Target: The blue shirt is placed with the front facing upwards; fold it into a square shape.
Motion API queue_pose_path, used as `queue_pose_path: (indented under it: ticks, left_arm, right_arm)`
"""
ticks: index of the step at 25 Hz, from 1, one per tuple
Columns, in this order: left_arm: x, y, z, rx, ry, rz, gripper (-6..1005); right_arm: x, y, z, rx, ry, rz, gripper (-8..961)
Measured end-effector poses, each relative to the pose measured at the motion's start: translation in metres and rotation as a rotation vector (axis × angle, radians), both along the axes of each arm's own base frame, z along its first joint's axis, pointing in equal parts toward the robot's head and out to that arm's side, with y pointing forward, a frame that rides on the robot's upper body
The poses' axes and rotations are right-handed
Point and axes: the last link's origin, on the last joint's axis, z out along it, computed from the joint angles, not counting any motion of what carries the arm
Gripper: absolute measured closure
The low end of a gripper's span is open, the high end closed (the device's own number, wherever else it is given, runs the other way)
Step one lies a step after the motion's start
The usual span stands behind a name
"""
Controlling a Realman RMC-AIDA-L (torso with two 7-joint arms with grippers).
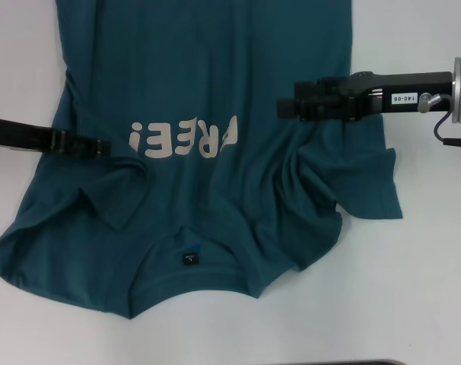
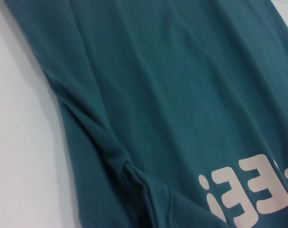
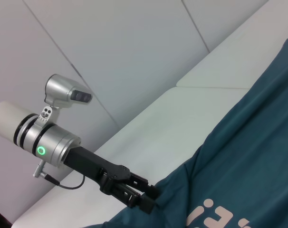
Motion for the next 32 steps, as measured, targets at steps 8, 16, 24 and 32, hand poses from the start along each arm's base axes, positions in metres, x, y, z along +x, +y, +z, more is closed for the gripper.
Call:
queue_pose_path:
  ticks: [8,16,24,32]
  left_arm:
    - [0.003,0.001,-0.008,-0.017,0.026,-0.002,110]
    - [0.005,0.003,-0.010,-0.015,0.030,-0.008,110]
    - [0.006,0.006,-0.011,-0.005,0.041,0.002,111]
    - [0.009,0.006,-0.013,-0.020,0.058,-0.012,416]
  right_arm:
    - [0.000,0.000,0.001,-0.001,0.000,0.001,101]
    - [0.002,-0.001,0.001,0.000,0.000,-0.005,99]
    - [0.002,-0.001,0.001,0.001,0.001,-0.006,100]
    - [0.002,-0.001,0.002,0.006,0.005,-0.009,101]
